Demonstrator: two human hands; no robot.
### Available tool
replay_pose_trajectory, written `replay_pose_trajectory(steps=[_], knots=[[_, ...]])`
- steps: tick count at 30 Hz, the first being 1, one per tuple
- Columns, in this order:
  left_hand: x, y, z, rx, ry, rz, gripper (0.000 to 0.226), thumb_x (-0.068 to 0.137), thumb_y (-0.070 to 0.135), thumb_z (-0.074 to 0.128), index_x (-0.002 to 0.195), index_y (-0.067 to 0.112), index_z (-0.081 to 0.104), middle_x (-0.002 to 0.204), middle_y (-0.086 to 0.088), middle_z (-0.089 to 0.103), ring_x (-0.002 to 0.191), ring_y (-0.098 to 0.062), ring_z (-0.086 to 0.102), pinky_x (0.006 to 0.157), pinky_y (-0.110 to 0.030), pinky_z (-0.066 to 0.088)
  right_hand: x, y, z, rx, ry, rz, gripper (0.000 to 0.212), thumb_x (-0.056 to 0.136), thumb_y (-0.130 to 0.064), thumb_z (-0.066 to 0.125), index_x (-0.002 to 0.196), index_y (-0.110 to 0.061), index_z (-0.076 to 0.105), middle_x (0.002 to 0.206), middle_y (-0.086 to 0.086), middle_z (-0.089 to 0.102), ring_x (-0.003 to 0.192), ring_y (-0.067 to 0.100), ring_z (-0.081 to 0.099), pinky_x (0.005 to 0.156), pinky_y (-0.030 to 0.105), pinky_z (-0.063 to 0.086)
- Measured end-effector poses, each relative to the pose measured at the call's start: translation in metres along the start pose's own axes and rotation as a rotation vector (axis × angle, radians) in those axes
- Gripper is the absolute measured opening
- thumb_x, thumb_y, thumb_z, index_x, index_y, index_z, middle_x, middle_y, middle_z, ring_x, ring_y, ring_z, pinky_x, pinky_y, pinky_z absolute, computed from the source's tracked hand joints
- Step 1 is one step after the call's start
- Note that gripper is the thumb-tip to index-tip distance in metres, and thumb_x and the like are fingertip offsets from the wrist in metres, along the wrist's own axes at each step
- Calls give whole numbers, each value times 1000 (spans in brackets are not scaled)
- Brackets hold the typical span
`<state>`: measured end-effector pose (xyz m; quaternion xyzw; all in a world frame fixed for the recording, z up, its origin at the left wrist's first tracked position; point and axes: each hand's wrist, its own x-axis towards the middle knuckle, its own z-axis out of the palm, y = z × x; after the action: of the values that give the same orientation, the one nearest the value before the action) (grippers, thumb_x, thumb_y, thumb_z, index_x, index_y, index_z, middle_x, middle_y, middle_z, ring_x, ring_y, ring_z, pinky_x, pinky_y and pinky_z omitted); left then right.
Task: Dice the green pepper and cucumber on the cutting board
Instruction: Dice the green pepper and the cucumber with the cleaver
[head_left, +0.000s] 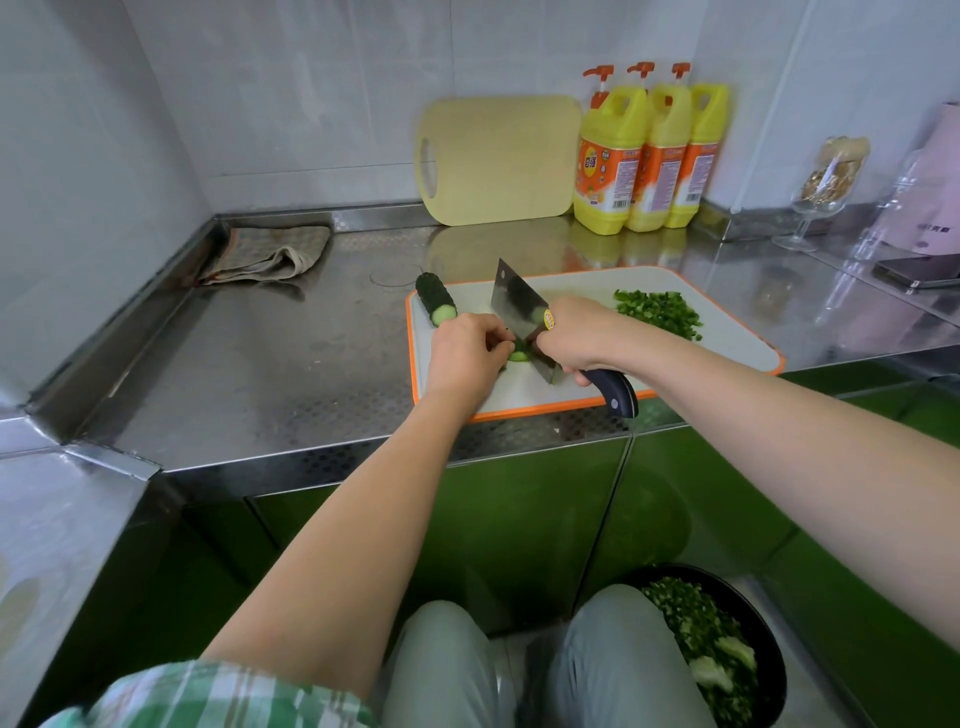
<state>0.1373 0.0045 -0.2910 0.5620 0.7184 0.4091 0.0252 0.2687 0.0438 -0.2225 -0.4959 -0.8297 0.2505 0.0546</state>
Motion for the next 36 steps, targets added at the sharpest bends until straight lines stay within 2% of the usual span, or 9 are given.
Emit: replay_pose_trajectory(steps=[5,10,15,23,25,31,36], knots=[[-1,-1,0,0,4,0,8,84,13,69,88,11,76,82,-4,72,74,-18,61,68,-26,46,1,-3,8,-25,53,-12,16,88,-1,42,73,-5,45,55,15,51,41,26,53,45,22,41],[0,-1,0,-1,6,-6,6,85,12,68,86,12,74,83,-1,71,72,-12,56,70,-24,47,-3,6,-2,31,137,-50,20,92,-7,38,73,-11,36,61,10,48,45,26,55,46,24,39],[0,-1,-1,1,17,-17,1,83,12,71,83,12,72,76,3,65,71,-13,56,72,-28,49,-11,-1,-10,1,61,-46,18,91,-5,39,74,-9,38,64,15,51,45,26,53,46,24,39],[1,-1,0,-4,4,-24,4,84,11,70,86,11,74,82,0,69,72,-12,56,69,-24,45,-12,-2,-2,-12,-34,-11,10,92,-1,38,85,-1,46,66,18,52,42,24,47,44,22,39],[1,-1,0,-1,6,-20,5,84,11,70,86,11,74,83,0,70,72,-12,55,68,-22,43,-10,-1,0,-2,-17,-4,12,91,-2,38,82,-2,45,64,17,51,43,24,48,44,23,39],[-1,-1,0,1,19,-23,10,83,7,66,86,10,75,83,-3,71,75,-19,62,72,-29,51,-3,-5,10,-37,42,-21,12,89,-3,41,80,-3,49,62,16,56,44,26,55,45,22,41],[0,-2,0,0,11,-23,8,84,7,66,85,12,72,78,3,66,69,-12,55,67,-22,44,-4,-1,-1,24,110,-44,12,91,-5,38,80,-8,41,65,12,50,46,27,55,46,24,40]])
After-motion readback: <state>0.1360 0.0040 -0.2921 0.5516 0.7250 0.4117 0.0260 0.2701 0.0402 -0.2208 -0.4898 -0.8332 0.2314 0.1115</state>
